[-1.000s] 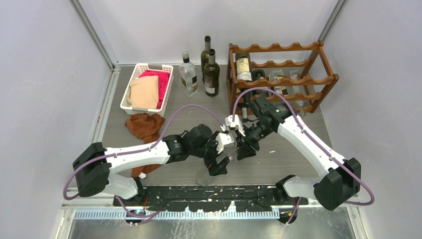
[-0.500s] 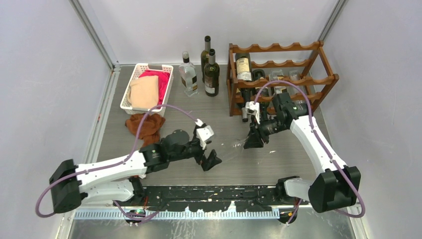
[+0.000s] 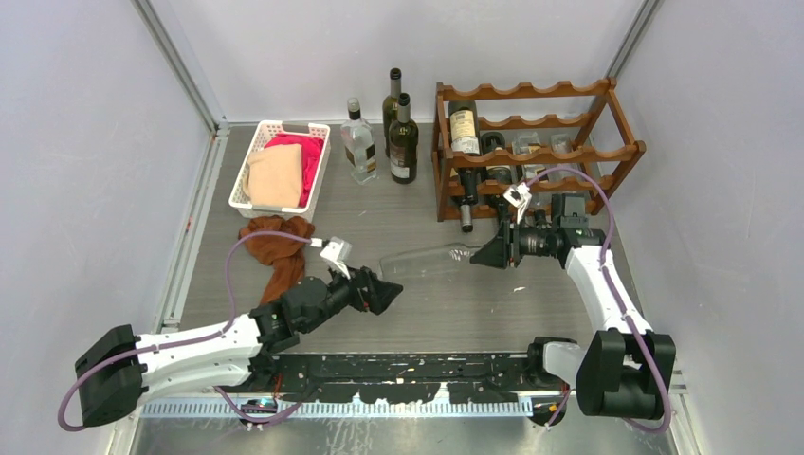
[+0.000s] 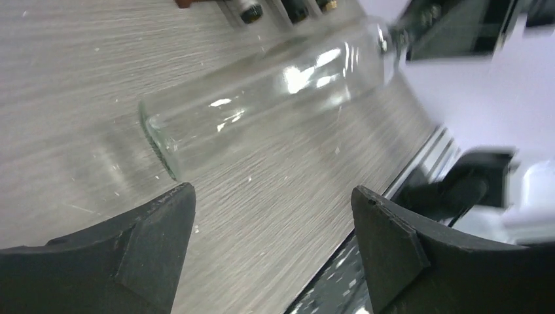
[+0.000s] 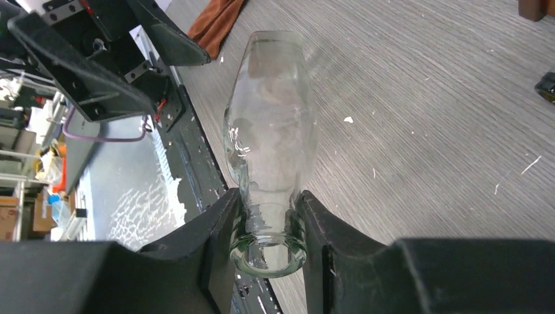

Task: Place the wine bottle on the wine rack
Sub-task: Pick up the wine bottle from the center of the board.

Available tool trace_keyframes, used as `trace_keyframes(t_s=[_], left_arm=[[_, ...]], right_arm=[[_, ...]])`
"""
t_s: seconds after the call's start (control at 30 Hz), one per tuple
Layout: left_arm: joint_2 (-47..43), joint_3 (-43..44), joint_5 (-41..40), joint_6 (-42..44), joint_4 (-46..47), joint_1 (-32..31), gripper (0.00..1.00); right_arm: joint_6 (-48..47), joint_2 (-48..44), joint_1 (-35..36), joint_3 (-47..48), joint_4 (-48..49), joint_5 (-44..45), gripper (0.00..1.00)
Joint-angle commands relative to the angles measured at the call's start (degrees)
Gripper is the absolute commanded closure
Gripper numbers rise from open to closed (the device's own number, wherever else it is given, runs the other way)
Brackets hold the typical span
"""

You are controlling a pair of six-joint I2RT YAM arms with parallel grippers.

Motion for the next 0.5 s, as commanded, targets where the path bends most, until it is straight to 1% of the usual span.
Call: trace_keyframes(t_s=[0.0,0.07,0.17,0.23,0.3,0.37,0.43,0.47], left_arm=[[-0.74,1.71,-13.65,-26.63,5.38,0.19,0.14],[0.15,3.21,-16.23,-32.91,2.68,0.12,0.14],[2.32,5.33,-20.17,-45.83,-3.23,0.19,0.13],[4.25,6.97,-21.23,-52.56,-6.3,0.19,0.13],[5.97,11.01,-21.38,-58.34,-14.32,0.19,0.13],[7.7,15.52,-21.56,-61.31,-22.29,0.18,0.12],[9.07,19.08,-22.81,-60.14,-29.47,0.17,0.11],[9.52,20.05,-23.57,-58.9,-31.21,0.13,0.11]], right_arm=[[10.9,-3.08,-0.4,-2.16,13.0,-8.21,0.99],[11.01,-2.91,-0.41,-2.49,13.46,-7.85,0.99],[11.44,-2.5,-0.48,-3.03,14.76,-6.98,0.99],[11.45,-2.46,-0.49,-3.15,15.09,-6.57,0.99],[11.53,-2.37,-0.58,-3.22,15.35,-6.54,0.99],[11.58,-2.31,-0.58,-3.36,15.63,-6.31,0.99],[11.54,-1.86,-0.66,-3.21,15.88,-6.31,0.99],[11.54,-1.68,-0.71,-3.07,15.91,-6.23,0.99]])
